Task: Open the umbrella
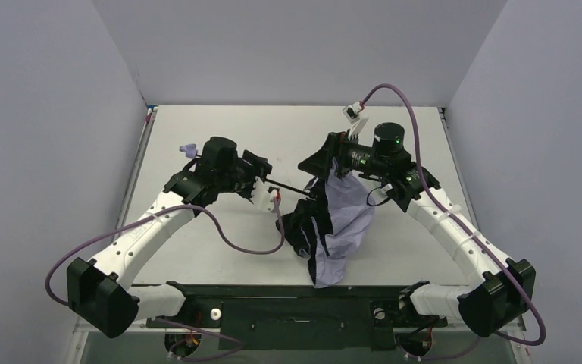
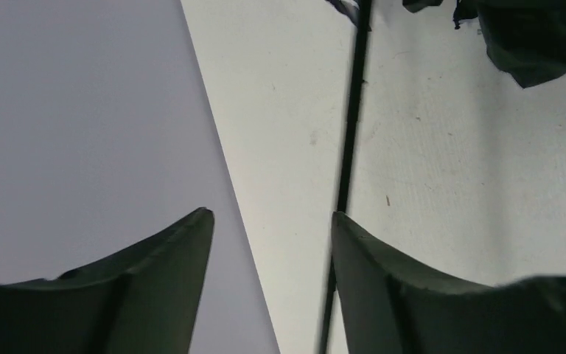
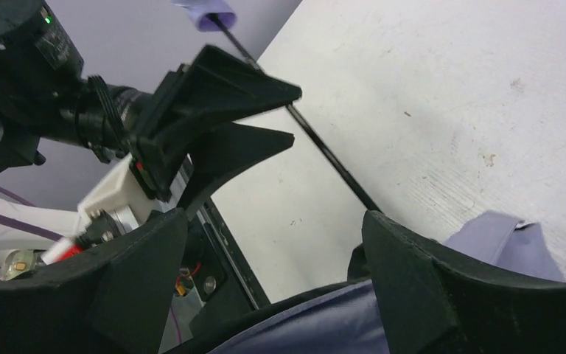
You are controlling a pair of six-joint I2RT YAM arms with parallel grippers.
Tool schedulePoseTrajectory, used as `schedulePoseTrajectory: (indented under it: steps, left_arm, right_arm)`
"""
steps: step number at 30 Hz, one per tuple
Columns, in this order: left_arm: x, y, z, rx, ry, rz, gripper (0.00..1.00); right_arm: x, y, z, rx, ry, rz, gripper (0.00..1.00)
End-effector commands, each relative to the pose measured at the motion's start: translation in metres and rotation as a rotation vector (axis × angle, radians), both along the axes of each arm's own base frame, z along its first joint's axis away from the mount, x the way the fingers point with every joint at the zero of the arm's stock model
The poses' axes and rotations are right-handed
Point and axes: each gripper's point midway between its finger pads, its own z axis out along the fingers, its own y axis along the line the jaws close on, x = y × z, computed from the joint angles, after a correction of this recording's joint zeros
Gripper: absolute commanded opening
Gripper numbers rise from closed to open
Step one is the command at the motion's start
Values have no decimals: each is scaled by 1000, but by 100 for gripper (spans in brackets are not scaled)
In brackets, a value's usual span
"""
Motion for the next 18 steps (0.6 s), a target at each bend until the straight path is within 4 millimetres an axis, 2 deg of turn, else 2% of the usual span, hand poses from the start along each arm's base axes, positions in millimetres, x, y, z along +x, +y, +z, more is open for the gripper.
schedulePoseTrajectory:
  steps: [1,2,4,6,7,8,9,10,11,12,13,14,15,16,17,18]
  left_arm:
    - [19,-7,41,-306,65,113,65]
    - [23,0,49,-386,134,184,72]
    - [29,5,64,-539,240,266,76]
    - [27,5,75,-683,368,334,79]
    - [19,2,76,-772,495,383,80]
    - [15,-4,86,-835,536,366,80]
    - [4,-10,73,-911,712,428,80]
    - [-2,-18,88,-977,748,386,80]
    - [-15,-29,76,-1043,922,436,78]
    - [-17,-34,93,-1123,920,405,78]
    - [-32,-48,78,-1141,1038,422,77]
    - [-35,-53,90,-1194,1007,392,77]
    - [-52,-69,81,-1182,1051,374,77]
    - [-52,-73,81,-1220,1026,387,77]
    - [-66,-87,79,-1218,1068,366,77]
    - [-69,-96,77,-1238,1081,365,77]
  right_arm:
    - [5,-2,-10,15,-20,-18,83]
    - [11,-7,-21,-2,2,-43,81]
    - [19,-16,-52,-39,62,-88,81]
    - [24,-21,-66,-46,87,-109,81]
    - [25,-22,-71,-48,97,-114,81]
    - [25,-23,-76,-53,110,-123,81]
    - [26,-22,-78,-47,124,-131,81]
    - [27,-23,-82,-47,136,-139,81]
    - [28,-22,-81,-36,144,-146,82]
    - [29,-22,-83,-33,152,-151,82]
    - [30,-21,-84,-26,165,-159,82]
    - [31,-21,-86,-23,175,-166,82]
    - [32,-21,-85,-11,189,-173,83]
    - [31,-20,-87,-2,211,-178,82]
    - [33,-18,-87,8,214,-181,83]
    - [33,-17,-89,21,237,-186,83]
